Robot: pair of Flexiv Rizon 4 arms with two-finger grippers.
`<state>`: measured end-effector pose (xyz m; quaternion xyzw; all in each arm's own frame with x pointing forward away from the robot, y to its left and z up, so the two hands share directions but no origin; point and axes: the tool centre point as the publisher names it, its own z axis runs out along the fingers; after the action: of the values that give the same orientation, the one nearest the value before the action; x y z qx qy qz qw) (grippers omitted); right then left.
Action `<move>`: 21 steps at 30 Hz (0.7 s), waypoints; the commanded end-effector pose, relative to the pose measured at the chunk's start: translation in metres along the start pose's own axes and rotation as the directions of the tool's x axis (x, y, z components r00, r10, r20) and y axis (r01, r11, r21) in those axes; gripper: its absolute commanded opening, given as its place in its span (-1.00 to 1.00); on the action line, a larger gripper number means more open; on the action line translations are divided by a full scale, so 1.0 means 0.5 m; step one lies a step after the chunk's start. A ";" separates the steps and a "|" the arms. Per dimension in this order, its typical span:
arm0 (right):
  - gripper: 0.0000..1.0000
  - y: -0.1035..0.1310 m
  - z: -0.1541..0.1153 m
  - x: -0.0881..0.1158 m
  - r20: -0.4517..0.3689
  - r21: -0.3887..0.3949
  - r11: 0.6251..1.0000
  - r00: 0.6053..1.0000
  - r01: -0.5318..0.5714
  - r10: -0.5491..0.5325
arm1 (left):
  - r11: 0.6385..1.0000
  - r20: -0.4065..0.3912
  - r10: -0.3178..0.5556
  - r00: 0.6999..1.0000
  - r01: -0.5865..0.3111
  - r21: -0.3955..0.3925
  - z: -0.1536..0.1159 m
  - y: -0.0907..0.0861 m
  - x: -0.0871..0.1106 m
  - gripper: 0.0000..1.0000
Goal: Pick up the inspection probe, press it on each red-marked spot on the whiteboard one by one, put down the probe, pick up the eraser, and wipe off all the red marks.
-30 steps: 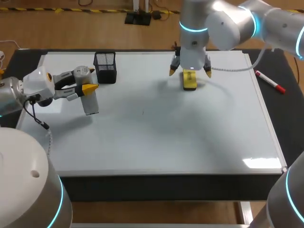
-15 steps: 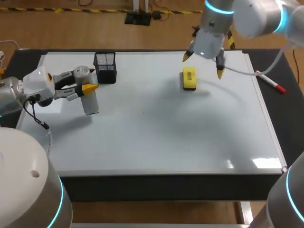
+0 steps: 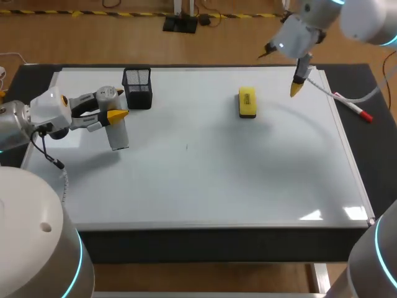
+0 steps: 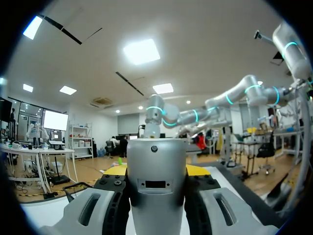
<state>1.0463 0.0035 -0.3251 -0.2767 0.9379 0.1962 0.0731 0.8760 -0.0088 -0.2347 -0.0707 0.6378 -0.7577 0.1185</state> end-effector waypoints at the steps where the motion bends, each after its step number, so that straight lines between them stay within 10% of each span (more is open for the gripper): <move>1: 1.00 -0.018 -0.034 0.024 0.081 -0.039 0.999 0.996 -0.034 0.037 | 1.000 -0.001 -0.001 1.000 0.001 -0.003 0.000 -0.004 0.000 -1.00; 21: 1.00 -0.033 -0.128 0.057 0.136 -0.150 0.969 0.967 -0.194 0.215 | 1.000 -0.001 -0.001 1.000 0.001 -0.003 0.000 -0.004 0.000 -1.00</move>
<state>1.0324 -0.0489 -0.2796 -0.1671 0.9373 0.2883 0.1025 0.8760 -0.0088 -0.2346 -0.0707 0.6378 -0.7577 0.1185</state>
